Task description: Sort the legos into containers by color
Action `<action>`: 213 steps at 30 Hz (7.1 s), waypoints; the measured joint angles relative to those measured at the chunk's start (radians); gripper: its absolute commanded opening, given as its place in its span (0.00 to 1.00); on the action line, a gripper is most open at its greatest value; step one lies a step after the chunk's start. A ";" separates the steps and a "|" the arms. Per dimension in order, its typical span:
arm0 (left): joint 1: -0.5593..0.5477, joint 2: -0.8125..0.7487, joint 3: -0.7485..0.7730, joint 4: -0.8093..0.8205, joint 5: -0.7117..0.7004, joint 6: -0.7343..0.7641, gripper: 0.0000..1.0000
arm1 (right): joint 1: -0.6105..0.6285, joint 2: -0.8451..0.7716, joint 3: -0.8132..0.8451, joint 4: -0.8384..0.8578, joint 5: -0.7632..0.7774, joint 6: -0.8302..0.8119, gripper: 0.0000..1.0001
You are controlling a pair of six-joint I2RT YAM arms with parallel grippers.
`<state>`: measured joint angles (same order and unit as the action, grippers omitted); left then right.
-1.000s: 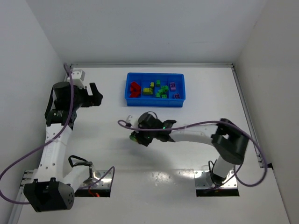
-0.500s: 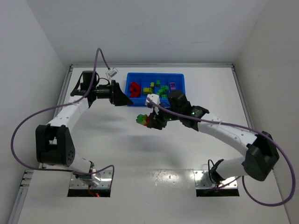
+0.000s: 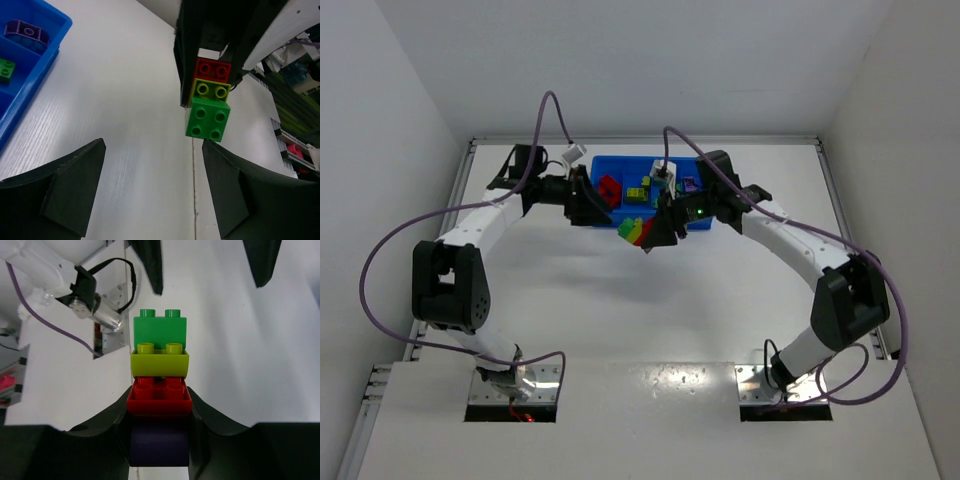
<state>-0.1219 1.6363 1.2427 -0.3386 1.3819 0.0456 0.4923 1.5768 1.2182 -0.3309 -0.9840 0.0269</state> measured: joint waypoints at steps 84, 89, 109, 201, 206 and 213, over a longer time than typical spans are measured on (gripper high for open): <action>-0.241 0.138 0.144 -0.033 -0.079 0.034 0.12 | -0.187 -0.074 -0.330 -0.034 0.198 -0.122 0.35; -0.224 0.077 0.090 -0.032 -0.090 0.044 0.12 | -0.172 0.031 -0.264 0.005 0.197 -0.089 0.65; -0.205 0.070 0.061 -0.034 -0.040 0.047 0.12 | -0.161 0.007 -0.094 0.096 -0.075 -0.031 0.74; -0.257 0.718 0.787 0.249 -0.810 -0.201 0.92 | -0.181 0.216 0.099 0.237 0.130 -0.023 0.00; -0.177 0.575 0.782 0.246 -0.896 -0.223 1.00 | -0.167 0.333 0.185 0.296 0.174 0.007 0.00; 0.008 0.253 0.703 0.230 -0.943 -0.184 1.00 | -0.159 0.579 0.413 0.347 0.267 0.046 0.00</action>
<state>-0.1143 1.8896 1.9457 -0.1085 0.4389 -0.1383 0.3332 2.1555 1.6310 0.0158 -0.7170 0.0731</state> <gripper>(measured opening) 0.997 0.355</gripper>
